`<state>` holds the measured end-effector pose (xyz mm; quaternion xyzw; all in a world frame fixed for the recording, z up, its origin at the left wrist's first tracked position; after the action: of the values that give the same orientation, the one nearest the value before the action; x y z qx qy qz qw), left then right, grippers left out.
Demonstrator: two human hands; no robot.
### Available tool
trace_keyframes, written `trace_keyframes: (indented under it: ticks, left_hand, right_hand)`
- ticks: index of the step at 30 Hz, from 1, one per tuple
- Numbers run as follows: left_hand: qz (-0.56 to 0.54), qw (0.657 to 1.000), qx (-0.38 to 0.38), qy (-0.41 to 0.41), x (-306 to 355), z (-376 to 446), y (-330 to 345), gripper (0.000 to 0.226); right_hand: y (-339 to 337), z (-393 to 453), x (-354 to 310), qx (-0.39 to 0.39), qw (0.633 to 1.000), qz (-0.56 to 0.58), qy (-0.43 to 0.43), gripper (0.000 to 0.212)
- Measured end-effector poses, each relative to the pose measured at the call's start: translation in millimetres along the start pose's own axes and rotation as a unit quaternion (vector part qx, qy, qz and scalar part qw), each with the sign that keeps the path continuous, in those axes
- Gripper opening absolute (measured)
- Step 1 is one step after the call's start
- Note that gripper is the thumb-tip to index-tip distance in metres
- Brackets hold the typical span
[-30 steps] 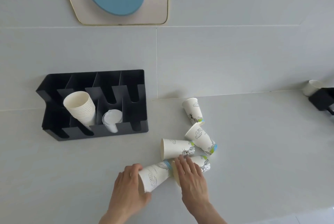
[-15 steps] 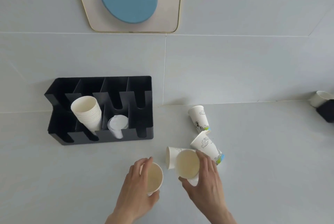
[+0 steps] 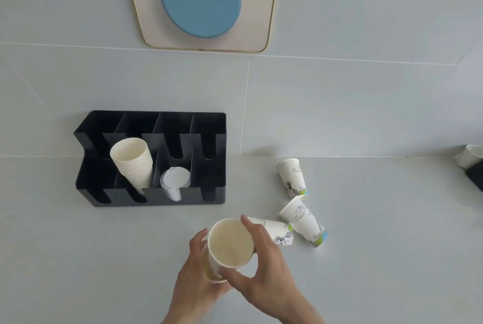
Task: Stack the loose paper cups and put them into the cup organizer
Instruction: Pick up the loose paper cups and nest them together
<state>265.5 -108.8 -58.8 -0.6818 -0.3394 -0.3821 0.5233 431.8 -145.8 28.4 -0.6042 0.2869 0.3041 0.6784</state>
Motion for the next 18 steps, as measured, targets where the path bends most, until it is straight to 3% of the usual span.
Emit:
trace_keyframes:
  ticks: [3, 6, 10, 15, 18]
  left_hand:
    - [-0.018, 1.000, -0.010, 0.011, 4, 2, 0, 0.126]
    - [-0.015, 0.999, -0.022, 0.034, 2, 0, -5, 0.134]
    - [0.008, 0.998, -0.025, 0.056, -4, -3, -9, 0.116]
    - [0.030, 0.997, -0.035, 0.059, -3, -3, -10, 0.103]
    - [0.035, 0.996, -0.043, 0.063, -3, -5, -11, 0.101]
  right_hand:
    - [14, -5, 16, -0.050, 0.998, -0.039, -0.008, 0.098]
    - [18, -7, 27, -0.076, 0.994, -0.084, -0.007, 0.083]
    - [22, -9, 39, -0.095, 0.986, -0.138, -0.020, 0.058]
    - [15, 8, 54, -0.037, 0.990, -0.132, 0.013, 0.041]
    - [7, 31, 69, -0.002, 0.979, -0.200, 0.049, 0.054]
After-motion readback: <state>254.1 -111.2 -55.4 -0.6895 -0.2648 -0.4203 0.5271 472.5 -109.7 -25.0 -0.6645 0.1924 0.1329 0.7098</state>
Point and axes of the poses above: each hand's wrist, its own z-axis towards the middle knuckle, its own y-axis out of the palm, x = y × z, the point moved 2 cm from there along z, towards the middle knuckle, and after that the axes turned 5 degrees about -z, right-handed, at the moved point
